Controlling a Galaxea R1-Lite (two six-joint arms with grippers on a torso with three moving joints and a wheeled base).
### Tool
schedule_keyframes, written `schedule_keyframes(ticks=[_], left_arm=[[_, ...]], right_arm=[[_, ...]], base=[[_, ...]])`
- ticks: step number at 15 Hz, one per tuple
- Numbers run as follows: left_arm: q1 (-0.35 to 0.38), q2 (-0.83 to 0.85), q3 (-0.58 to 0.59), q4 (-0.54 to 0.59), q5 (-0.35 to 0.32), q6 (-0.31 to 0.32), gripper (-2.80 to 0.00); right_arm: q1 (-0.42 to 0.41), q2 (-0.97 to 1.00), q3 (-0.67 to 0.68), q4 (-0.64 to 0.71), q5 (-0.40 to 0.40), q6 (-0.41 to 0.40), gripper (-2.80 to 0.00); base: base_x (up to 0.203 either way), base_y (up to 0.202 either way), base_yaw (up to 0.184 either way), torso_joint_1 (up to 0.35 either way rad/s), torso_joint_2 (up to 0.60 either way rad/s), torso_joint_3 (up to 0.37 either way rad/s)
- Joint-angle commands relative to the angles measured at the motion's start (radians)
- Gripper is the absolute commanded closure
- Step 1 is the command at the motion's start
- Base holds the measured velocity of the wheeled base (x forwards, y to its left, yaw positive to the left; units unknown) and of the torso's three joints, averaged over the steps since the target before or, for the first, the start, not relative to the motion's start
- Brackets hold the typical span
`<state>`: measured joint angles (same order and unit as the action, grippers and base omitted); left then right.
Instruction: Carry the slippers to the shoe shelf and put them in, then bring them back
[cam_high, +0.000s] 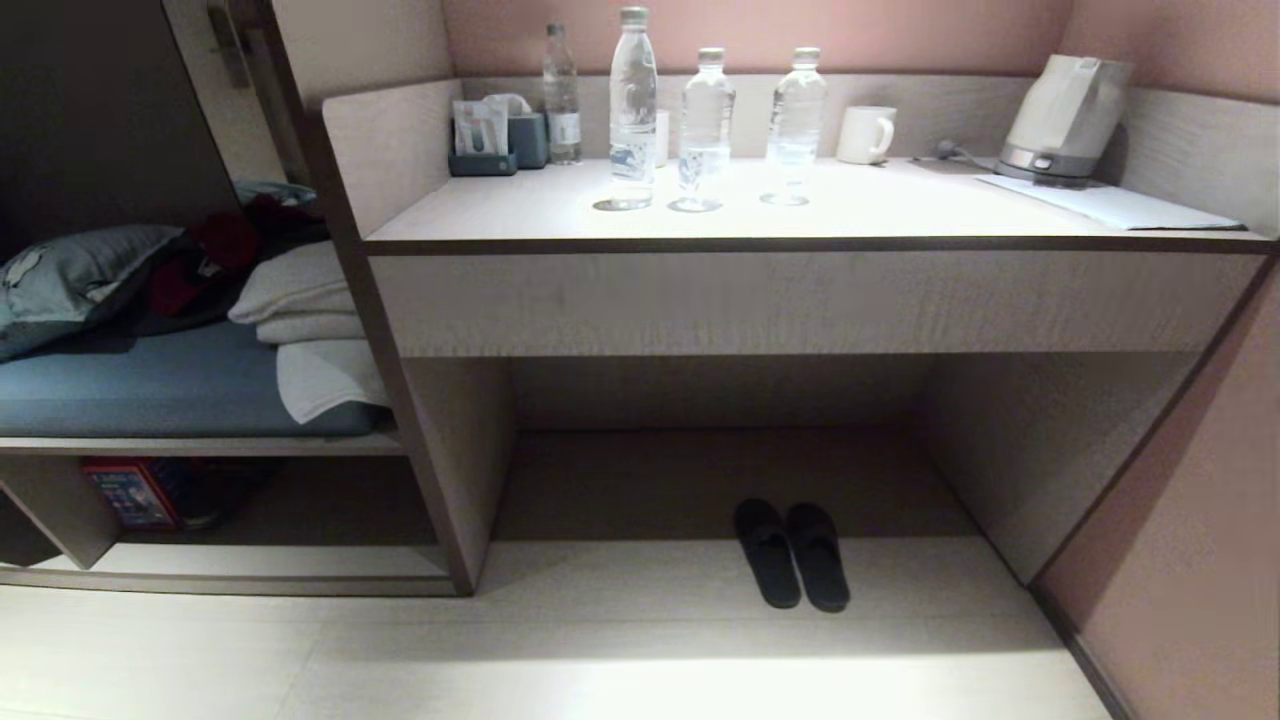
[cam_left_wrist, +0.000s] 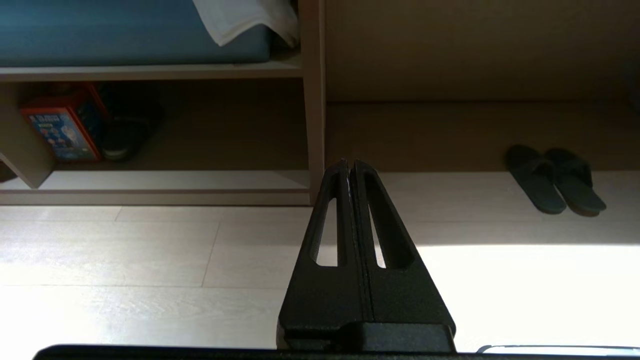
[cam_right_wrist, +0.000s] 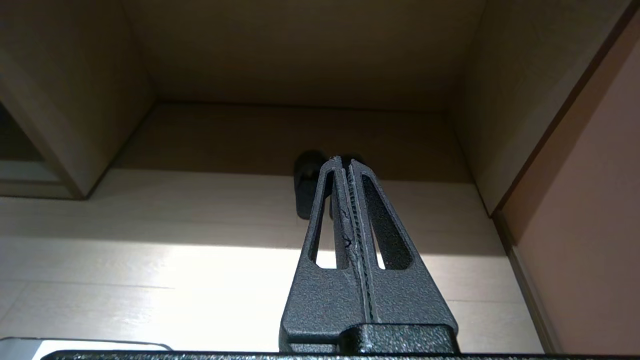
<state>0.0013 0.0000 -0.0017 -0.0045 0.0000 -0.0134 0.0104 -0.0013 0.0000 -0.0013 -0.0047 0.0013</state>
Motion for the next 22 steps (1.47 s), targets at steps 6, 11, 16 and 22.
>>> schedule_keyframes(ticks=[6,11,16,22], left_arm=[[0.0,0.002,0.0,-0.002,0.0,0.001,0.0],[0.0,0.002,0.0,-0.002,0.0,0.003,0.0],[0.0,0.0,0.0,-0.002,0.0,0.003,0.0],[0.0,0.0,0.0,-0.002,0.0,0.003,0.0]], right_arm=[[0.0,0.001,0.0,0.0,0.0,0.0,0.0],[0.0,0.001,0.0,0.0,0.0,0.0,0.0],[0.0,0.001,0.0,0.0,0.0,0.0,0.0],[0.0,0.002,0.0,0.0,0.0,0.004,0.0]], base=[[0.0,0.0,0.0,0.001,0.0,0.203],[0.0,0.0,0.0,0.003,0.0,0.086],[0.0,0.0,0.0,0.0,0.0,0.0],[0.0,0.0,0.0,0.0,0.0,0.0]])
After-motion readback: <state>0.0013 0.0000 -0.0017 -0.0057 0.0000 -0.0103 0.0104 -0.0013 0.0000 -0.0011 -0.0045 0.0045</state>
